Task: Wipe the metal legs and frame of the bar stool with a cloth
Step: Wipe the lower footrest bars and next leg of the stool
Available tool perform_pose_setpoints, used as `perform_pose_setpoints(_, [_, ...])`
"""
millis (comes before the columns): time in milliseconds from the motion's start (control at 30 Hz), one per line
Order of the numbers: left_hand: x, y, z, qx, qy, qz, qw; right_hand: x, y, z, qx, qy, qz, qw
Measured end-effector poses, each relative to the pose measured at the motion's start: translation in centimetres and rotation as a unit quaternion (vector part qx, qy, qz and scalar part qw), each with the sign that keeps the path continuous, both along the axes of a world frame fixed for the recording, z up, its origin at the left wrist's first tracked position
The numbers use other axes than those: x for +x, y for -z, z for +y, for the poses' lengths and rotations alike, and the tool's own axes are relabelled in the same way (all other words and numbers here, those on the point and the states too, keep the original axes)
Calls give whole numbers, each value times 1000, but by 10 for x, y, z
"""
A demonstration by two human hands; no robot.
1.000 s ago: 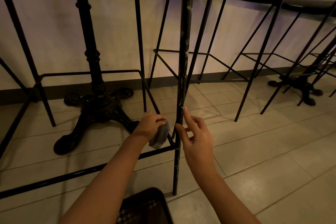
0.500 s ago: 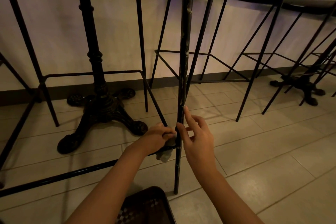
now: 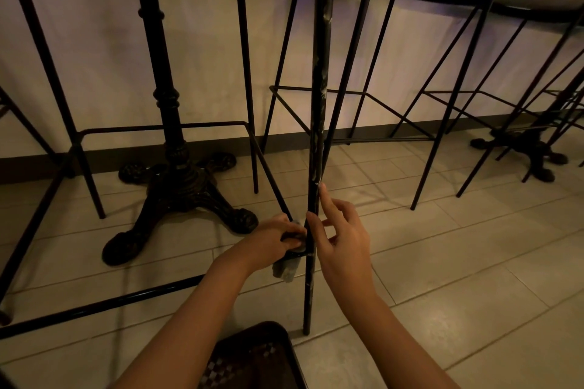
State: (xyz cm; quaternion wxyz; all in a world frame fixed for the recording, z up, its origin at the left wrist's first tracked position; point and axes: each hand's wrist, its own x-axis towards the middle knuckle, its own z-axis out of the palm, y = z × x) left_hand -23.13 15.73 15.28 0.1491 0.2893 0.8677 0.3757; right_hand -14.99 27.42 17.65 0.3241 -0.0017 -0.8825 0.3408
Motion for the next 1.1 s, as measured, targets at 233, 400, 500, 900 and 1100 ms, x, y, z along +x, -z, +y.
perform_pose_setpoints(233, [8, 1, -8, 43, -32, 42, 998, 1, 1, 0, 0, -3, 10, 1000])
perform_pose_setpoints(400, [11, -2, -22, 15, -15, 75, 997, 2, 2, -4, -8, 0, 7, 1000])
perform_pose_setpoints(500, [17, -5, -17, 3, 4, 102, 995, 3, 1, -4, -2, 5, 4, 1000])
perform_pose_setpoints(900, [32, 5, -14, -28, 13, 198, 980, 3, 0, -5, 9, 10, 2, 1000])
perform_pose_setpoints(1100, [22, -9, -28, 0, -40, 100, 994, 11, -5, -1, 43, 7, -10, 999])
